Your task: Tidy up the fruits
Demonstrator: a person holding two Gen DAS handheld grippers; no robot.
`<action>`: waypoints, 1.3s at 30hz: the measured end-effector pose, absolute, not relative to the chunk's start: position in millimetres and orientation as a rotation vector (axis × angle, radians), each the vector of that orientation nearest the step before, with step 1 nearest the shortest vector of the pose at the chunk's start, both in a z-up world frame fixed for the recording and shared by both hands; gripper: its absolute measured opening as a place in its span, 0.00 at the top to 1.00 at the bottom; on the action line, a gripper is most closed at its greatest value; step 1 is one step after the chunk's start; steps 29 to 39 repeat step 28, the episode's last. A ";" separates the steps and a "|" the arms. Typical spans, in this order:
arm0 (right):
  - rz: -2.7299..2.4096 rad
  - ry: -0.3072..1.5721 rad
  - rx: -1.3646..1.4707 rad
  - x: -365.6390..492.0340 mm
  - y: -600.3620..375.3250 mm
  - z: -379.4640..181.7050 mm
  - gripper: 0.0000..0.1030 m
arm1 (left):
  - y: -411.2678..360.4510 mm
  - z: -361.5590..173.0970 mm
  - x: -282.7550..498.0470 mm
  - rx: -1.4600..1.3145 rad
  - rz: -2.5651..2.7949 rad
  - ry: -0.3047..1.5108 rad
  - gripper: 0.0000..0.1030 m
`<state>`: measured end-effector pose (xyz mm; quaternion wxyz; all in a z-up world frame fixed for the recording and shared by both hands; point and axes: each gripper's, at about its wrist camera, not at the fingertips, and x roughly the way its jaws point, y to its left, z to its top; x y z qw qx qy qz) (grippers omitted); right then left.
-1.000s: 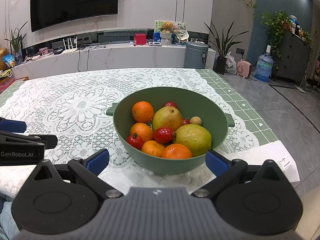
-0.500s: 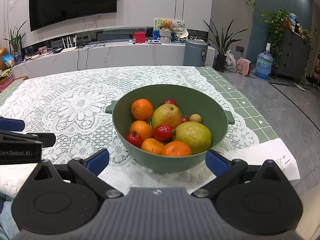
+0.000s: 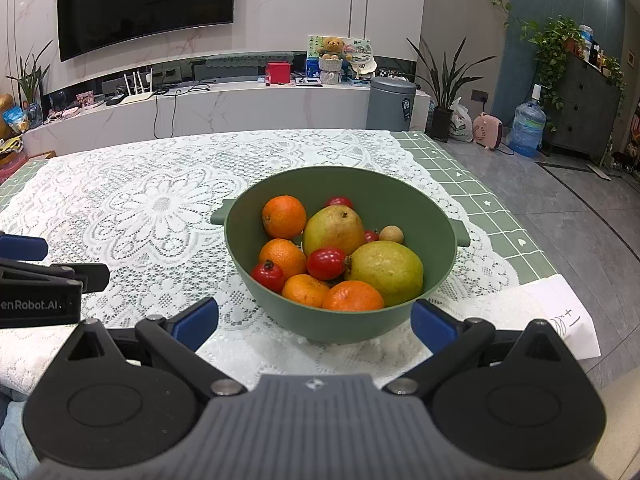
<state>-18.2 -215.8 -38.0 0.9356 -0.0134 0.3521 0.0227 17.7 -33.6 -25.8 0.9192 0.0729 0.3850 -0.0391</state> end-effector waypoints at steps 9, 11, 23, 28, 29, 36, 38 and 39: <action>0.049 0.726 -0.027 -19.1 -214.6 -38.6 0.04 | -33.0 -24.8 17.5 0.148 -0.083 0.789 0.15; 0.049 0.729 -0.028 -19.0 -214.6 -38.6 0.04 | -33.4 -24.4 17.5 0.150 -0.082 0.789 0.15; 0.051 0.733 -0.027 -18.8 -215.1 -39.1 0.04 | -32.2 -24.7 15.8 0.133 -0.109 0.787 0.15; 0.053 0.734 -0.029 -19.0 -214.9 -39.6 0.04 | -31.0 -23.8 15.7 0.127 -0.107 0.783 0.16; 0.053 0.734 -0.029 -19.0 -214.9 -39.6 0.04 | -31.0 -23.8 15.7 0.127 -0.107 0.783 0.16; 0.053 0.734 -0.029 -19.0 -214.9 -39.6 0.04 | -31.0 -23.8 15.7 0.127 -0.107 0.783 0.16; 0.053 0.734 -0.029 -19.0 -214.9 -39.6 0.04 | -31.0 -23.8 15.7 0.127 -0.107 0.783 0.16; 0.053 0.734 -0.029 -19.0 -214.9 -39.6 0.04 | -31.0 -23.8 15.7 0.127 -0.107 0.783 0.16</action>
